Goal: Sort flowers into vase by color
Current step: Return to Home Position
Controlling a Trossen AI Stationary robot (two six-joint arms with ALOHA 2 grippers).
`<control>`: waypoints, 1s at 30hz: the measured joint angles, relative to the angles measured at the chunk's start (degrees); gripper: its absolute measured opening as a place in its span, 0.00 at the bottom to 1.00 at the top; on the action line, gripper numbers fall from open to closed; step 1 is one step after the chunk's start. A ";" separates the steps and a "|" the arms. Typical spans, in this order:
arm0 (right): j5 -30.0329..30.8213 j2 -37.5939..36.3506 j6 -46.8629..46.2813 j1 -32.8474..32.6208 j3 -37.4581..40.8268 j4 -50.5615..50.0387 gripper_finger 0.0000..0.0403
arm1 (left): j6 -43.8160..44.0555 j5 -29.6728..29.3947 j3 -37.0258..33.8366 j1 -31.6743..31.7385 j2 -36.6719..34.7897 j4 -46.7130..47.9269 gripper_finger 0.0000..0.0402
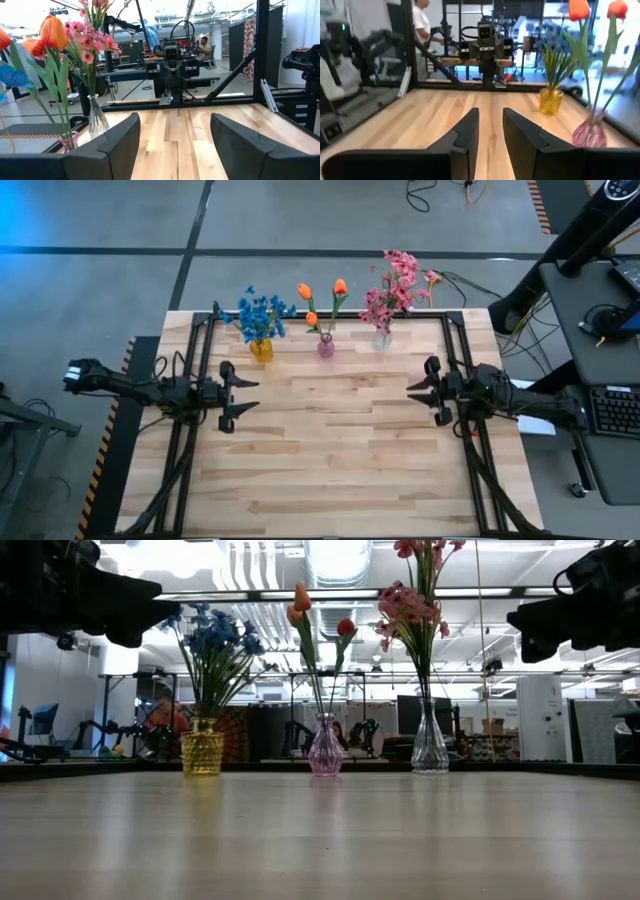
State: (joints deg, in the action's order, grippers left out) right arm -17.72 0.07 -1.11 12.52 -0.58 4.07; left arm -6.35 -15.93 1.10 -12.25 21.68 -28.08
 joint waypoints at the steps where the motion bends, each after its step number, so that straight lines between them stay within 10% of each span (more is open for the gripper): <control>1: 0.18 -0.02 1.87 -0.57 0.00 -0.30 0.20 | 0.00 -0.01 0.00 0.00 0.21 -0.03 0.56; 30: 3.39 1.97 10.00 -3.02 -0.02 -1.27 0.17 | 0.00 -0.01 0.00 0.00 5.05 0.00 0.56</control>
State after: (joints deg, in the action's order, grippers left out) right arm -14.33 2.04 8.88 9.50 -0.60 2.81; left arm -6.35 -15.94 1.10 -12.25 26.73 -28.08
